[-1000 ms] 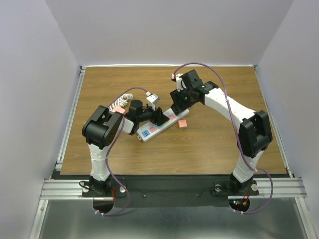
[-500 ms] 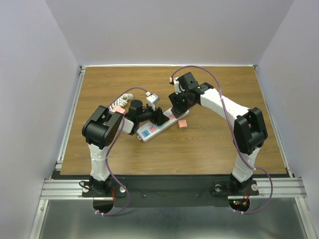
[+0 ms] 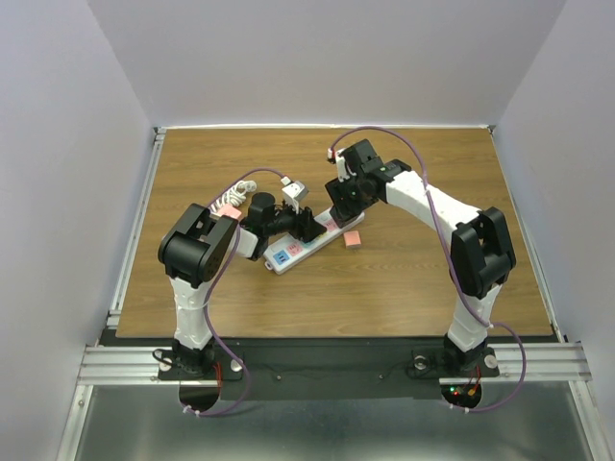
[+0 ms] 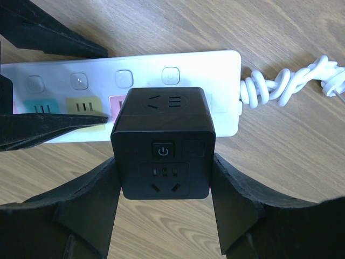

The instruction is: Insert the plug

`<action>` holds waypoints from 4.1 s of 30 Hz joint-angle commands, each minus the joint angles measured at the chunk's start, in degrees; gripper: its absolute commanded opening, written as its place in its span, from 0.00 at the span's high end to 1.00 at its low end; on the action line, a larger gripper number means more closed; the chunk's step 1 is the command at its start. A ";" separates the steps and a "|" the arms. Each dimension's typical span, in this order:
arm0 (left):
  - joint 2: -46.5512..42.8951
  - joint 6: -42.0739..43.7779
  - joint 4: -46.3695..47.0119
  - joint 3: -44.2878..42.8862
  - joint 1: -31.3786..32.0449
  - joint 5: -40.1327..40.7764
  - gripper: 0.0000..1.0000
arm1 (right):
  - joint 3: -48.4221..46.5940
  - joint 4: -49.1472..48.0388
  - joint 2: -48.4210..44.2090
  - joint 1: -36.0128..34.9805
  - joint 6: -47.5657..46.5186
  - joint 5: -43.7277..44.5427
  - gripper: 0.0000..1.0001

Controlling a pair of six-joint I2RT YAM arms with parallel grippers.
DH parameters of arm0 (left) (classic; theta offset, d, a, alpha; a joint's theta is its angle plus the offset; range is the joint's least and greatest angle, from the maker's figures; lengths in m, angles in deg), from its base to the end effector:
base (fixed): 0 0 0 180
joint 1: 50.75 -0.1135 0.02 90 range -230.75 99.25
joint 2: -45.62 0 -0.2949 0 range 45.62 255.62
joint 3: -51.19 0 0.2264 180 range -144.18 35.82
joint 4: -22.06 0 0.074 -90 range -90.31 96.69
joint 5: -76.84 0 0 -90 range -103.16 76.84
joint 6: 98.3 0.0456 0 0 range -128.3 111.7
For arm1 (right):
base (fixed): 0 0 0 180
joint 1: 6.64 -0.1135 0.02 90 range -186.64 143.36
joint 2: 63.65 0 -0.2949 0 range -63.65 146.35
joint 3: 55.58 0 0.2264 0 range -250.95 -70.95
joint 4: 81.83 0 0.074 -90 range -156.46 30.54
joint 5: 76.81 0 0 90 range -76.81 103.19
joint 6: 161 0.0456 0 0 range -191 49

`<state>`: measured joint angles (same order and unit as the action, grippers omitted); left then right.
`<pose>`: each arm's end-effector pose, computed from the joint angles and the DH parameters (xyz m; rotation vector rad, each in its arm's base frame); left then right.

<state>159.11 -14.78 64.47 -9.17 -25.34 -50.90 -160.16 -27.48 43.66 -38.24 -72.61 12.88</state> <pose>0.3326 -0.1889 0.1824 0.7779 1.6476 -0.9751 0.3396 0.2092 0.2839 -0.7394 2.4723 0.2040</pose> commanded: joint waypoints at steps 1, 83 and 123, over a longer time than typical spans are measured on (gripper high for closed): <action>-1.52 1.38 -1.53 1.31 0.26 -0.23 0.30 | -1.85 1.62 -0.25 -0.40 0.64 2.34 0.99; -0.55 1.47 -3.11 0.69 1.05 0.47 0.35 | 15.73 -19.72 -1.74 -2.24 6.44 12.01 0.58; -38.26 -15.39 -21.83 14.75 -1.41 65.22 0.01 | 49.66 -63.67 -37.44 -1.02 -1.03 1.55 0.00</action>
<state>122.06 -23.61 49.48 3.98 -25.67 -3.62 -111.20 -83.96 6.22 -40.40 -71.45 16.50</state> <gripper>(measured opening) 0.985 0.998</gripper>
